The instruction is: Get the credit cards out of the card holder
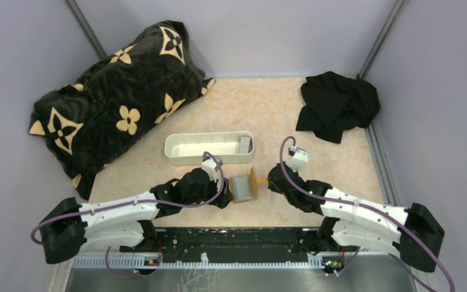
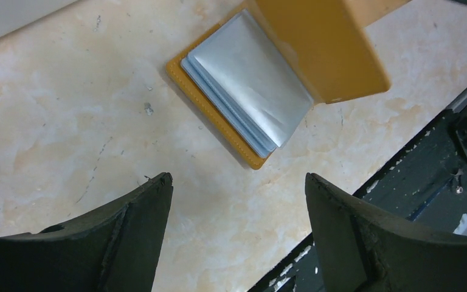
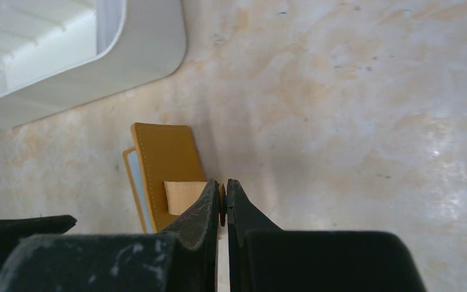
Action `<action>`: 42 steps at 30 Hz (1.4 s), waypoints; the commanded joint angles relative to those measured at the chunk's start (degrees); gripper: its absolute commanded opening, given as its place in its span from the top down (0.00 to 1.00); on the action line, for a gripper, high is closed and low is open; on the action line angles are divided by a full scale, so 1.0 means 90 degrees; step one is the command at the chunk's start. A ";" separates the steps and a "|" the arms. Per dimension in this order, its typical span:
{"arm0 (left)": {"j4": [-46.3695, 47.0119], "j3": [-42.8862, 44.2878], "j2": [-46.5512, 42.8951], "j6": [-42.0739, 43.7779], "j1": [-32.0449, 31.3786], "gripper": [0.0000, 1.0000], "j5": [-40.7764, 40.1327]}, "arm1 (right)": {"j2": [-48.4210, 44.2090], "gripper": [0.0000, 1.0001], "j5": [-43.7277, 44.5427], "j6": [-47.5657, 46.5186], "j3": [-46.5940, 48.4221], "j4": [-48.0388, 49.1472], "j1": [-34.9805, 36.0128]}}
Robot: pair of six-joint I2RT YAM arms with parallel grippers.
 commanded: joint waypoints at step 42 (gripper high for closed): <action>-0.0162 0.2894 0.4982 0.0457 -0.0862 0.41 -0.1065 | -0.2080 0.80 -0.0641 -0.0825 -0.0768 -0.0376 -0.0883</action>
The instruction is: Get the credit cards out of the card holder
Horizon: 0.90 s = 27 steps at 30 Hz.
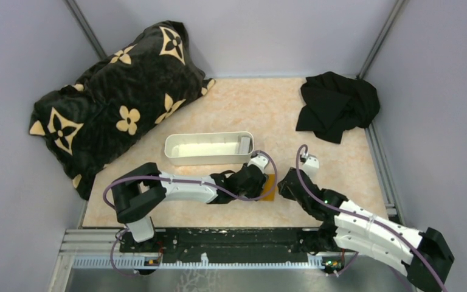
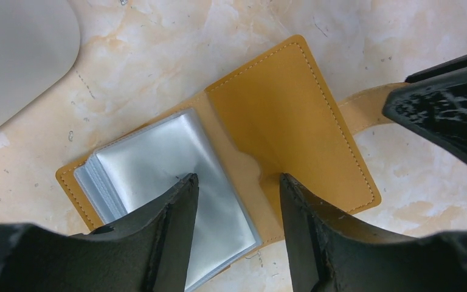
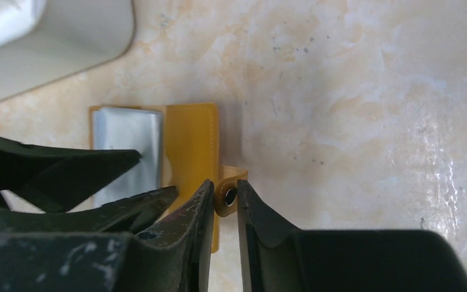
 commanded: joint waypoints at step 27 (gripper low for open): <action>-0.0290 -0.0694 0.0139 -0.0191 -0.0002 0.41 0.0156 | 0.1346 0.89 0.0352 -0.0157 0.1120 0.0864 0.1149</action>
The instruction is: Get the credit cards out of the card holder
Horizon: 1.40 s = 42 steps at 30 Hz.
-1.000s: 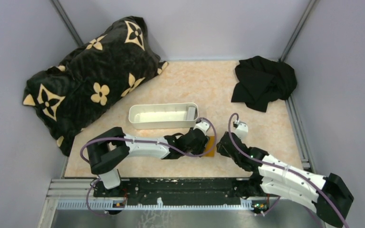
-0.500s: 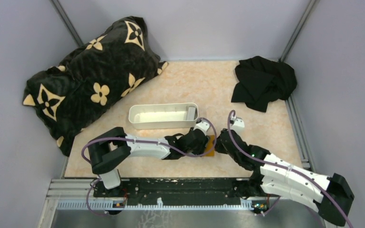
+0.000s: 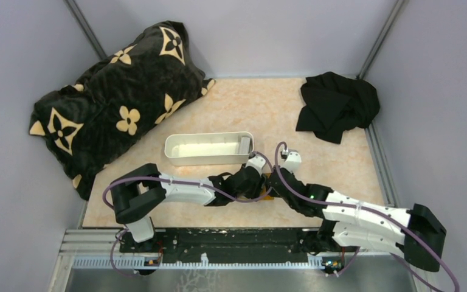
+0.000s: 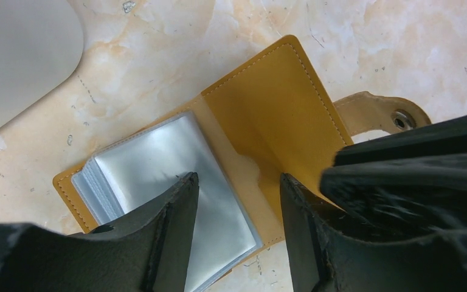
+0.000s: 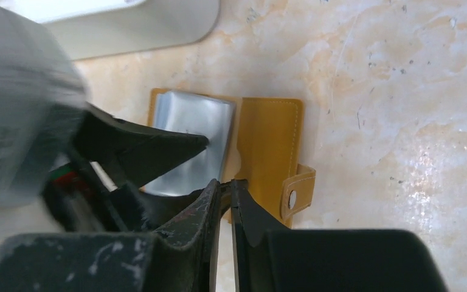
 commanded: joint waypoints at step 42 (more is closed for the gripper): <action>-0.0210 -0.1166 -0.1411 -0.0545 0.0124 0.31 0.0476 | 0.0589 1.00 -0.1105 -0.0047 0.0251 0.1508 0.0495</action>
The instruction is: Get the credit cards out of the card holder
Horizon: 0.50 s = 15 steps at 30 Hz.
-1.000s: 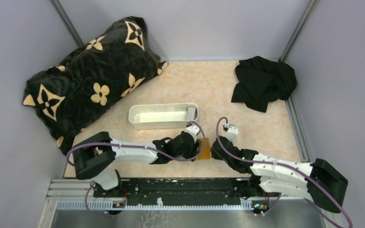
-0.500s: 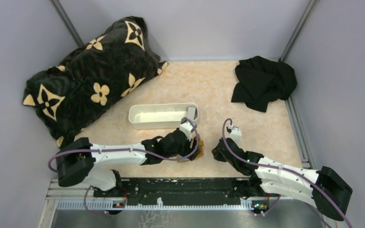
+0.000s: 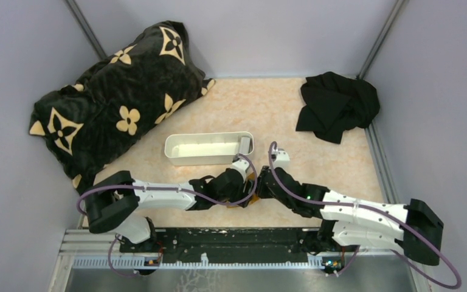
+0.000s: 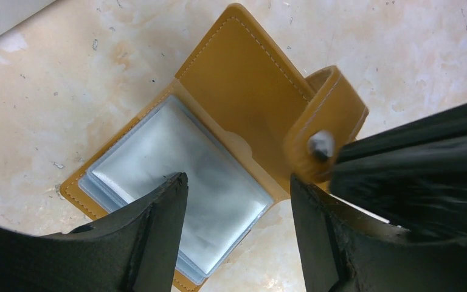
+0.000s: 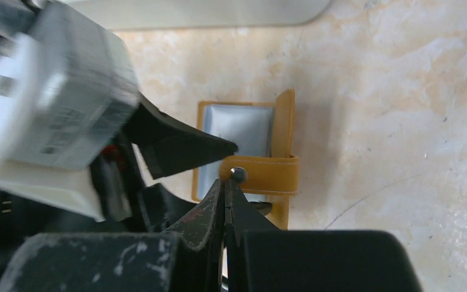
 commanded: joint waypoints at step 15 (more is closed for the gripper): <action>-0.0160 -0.0211 -0.0961 -0.0144 0.0139 0.21 0.0070 | 0.0907 0.96 -0.0994 0.0559 -0.1350 0.2227 -0.0615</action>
